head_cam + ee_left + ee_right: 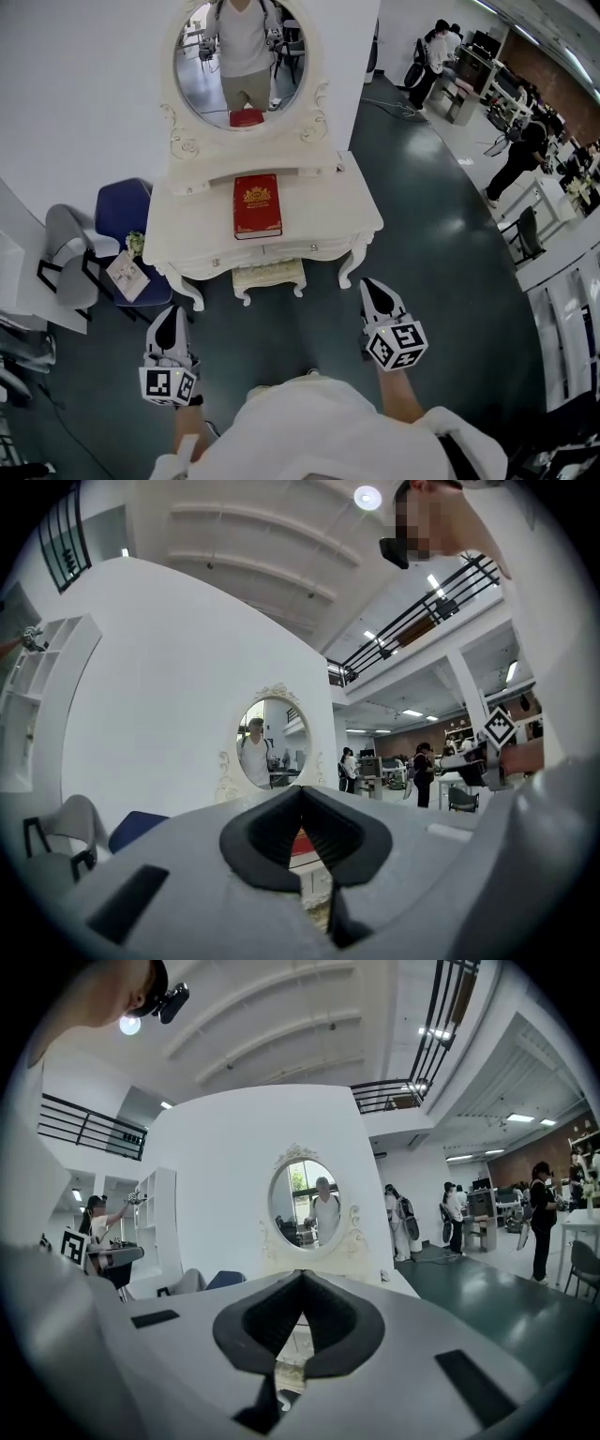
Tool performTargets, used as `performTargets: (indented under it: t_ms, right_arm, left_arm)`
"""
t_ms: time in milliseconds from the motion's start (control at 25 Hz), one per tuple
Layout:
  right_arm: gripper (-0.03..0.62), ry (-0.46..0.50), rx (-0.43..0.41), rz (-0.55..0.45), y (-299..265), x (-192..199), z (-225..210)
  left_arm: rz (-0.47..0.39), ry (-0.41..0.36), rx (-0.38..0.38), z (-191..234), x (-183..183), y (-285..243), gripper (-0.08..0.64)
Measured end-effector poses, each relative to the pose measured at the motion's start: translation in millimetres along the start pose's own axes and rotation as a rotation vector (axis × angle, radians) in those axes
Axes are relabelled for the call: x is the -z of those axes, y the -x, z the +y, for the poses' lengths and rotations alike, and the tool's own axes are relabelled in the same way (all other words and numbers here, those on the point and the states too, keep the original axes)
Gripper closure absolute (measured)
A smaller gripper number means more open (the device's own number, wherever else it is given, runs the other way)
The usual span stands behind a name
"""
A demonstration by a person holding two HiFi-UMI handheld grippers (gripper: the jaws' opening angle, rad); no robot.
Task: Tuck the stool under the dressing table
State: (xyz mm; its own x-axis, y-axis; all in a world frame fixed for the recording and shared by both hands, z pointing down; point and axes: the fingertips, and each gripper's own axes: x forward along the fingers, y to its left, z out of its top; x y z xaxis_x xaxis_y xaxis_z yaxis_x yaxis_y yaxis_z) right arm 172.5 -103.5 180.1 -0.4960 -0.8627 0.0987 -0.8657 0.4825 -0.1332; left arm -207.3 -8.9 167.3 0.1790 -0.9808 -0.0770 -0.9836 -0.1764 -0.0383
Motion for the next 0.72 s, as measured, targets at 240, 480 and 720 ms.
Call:
performTargets:
  t_ms: [240,480,720]
  right_arm:
    - [0.592,0.011,-0.039,-0.014,-12,-7,18]
    - [0.593,0.017,-0.069,-0.006,-17,-6,32]
    - [0.592,0.014,-0.082,0.006,-21,-2,36]
  left_arm:
    - [-0.021,-0.008,-0.012,5,-7,4,0.545]
    - [-0.023,0.016,-0.035,8,-7,9,0.545]
    - [-0.023,0.019,-0.028,6,-6,7,0.545]
